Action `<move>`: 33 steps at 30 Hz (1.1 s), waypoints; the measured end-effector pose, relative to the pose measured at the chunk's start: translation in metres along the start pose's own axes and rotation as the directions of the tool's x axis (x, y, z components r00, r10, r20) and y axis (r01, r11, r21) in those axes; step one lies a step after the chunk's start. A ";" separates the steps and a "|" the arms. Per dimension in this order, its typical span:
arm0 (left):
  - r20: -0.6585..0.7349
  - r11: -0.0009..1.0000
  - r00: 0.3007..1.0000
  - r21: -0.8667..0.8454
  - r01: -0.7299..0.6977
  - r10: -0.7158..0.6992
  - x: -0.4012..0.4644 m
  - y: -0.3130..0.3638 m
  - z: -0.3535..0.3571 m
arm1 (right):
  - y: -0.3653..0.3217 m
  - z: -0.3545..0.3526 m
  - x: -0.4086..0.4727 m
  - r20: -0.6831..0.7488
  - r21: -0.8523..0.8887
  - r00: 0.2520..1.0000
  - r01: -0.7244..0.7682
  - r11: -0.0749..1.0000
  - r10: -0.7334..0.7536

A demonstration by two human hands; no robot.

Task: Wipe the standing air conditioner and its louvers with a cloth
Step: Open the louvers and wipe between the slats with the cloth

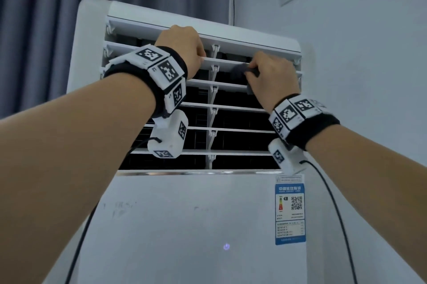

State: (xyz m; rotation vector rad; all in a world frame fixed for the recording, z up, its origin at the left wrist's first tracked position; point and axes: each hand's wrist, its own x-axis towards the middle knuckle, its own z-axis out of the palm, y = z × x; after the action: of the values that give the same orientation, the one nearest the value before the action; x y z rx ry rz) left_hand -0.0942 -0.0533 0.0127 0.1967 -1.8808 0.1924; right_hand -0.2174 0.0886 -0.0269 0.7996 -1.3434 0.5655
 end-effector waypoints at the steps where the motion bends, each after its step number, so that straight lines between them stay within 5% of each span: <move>1: 0.000 1.000 1.000 -0.005 0.001 -0.001 0.000 0.000 -0.001 | 0.011 -0.002 -0.003 0.014 -0.041 1.000 0.003 0.999 -0.002; 8: 0.015 1.000 1.000 -0.023 0.018 -0.017 0.000 0.002 -0.001 | 0.047 -0.010 -0.010 0.018 -0.083 0.982 -0.185 0.979 0.187; 19: 0.013 1.000 1.000 0.003 -0.025 0.025 0.002 -0.003 0.000 | -0.020 0.010 0.006 -0.038 0.025 0.999 0.036 0.999 -0.035; 28: 0.105 0.999 0.994 0.030 -0.044 0.041 0.000 -0.003 -0.009 | 0.052 -0.012 -0.013 0.034 -0.172 0.979 -0.194 0.966 0.202; 33: 0.188 0.994 0.978 -0.080 -0.075 0.089 -0.007 -0.015 -0.026 | 0.004 -0.023 -0.014 0.018 -0.095 1.000 0.022 0.995 -0.021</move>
State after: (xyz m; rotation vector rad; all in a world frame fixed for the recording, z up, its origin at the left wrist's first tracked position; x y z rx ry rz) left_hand -0.0645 -0.0615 0.0149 0.0899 -2.0857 0.1656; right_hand -0.2081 0.1103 -0.0406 0.7414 -1.3653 0.4753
